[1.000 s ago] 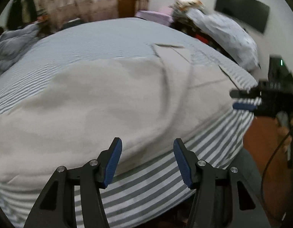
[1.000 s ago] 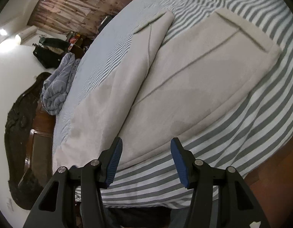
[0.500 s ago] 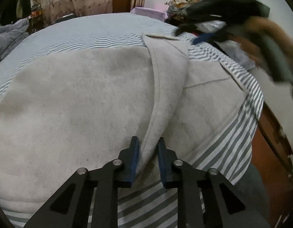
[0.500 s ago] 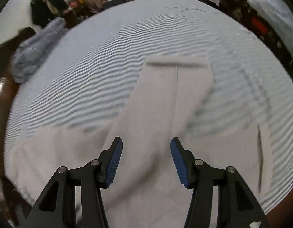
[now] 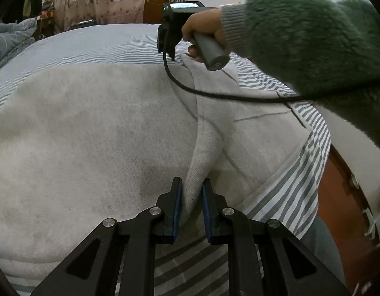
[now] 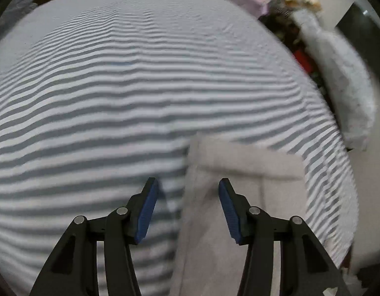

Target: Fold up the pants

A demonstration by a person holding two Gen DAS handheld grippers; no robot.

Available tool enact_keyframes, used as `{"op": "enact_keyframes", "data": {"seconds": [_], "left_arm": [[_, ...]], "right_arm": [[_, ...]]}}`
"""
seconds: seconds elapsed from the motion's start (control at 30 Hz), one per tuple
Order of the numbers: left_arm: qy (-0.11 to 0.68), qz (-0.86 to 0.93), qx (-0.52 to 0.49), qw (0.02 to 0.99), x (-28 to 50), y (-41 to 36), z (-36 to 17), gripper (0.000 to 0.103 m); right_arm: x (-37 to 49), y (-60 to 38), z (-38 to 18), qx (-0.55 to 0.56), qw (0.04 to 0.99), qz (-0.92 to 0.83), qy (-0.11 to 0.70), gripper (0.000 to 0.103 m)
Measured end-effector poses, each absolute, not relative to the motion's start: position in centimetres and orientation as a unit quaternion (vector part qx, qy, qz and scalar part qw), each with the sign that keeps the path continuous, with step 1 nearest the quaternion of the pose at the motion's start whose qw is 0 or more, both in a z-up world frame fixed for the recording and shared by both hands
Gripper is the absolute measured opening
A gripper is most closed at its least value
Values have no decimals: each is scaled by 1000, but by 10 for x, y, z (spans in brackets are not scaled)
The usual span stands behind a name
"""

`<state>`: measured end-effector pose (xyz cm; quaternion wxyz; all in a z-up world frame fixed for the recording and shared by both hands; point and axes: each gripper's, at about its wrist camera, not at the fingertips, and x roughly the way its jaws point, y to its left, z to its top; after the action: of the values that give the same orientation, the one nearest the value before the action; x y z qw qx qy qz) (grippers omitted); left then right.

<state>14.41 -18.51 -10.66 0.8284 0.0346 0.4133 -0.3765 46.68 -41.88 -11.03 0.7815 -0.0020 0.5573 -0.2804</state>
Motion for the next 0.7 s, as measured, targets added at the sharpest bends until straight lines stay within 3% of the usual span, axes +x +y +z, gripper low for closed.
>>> {"op": "enact_keyframes", "data": {"seconds": [0.07, 0.13, 0.2, 0.5, 0.7], "left_arm": [[413, -376, 35, 829, 143, -185, -107, 16], [412, -373, 37, 831, 142, -184, -104, 16], [410, -369, 42, 833, 141, -184, -105, 16], [391, -341, 73, 852, 133, -187, -92, 9], [358, -338, 114, 863, 117, -188, -69, 8]], "right_arm": [[467, -429, -115, 10, 774, -295, 560, 36], [466, -438, -112, 20, 779, -280, 560, 13], [452, -444, -97, 25, 792, -271, 547, 7], [281, -543, 19, 179, 849, -268, 418, 6], [149, -597, 11, 298, 827, -267, 395, 6]]}}
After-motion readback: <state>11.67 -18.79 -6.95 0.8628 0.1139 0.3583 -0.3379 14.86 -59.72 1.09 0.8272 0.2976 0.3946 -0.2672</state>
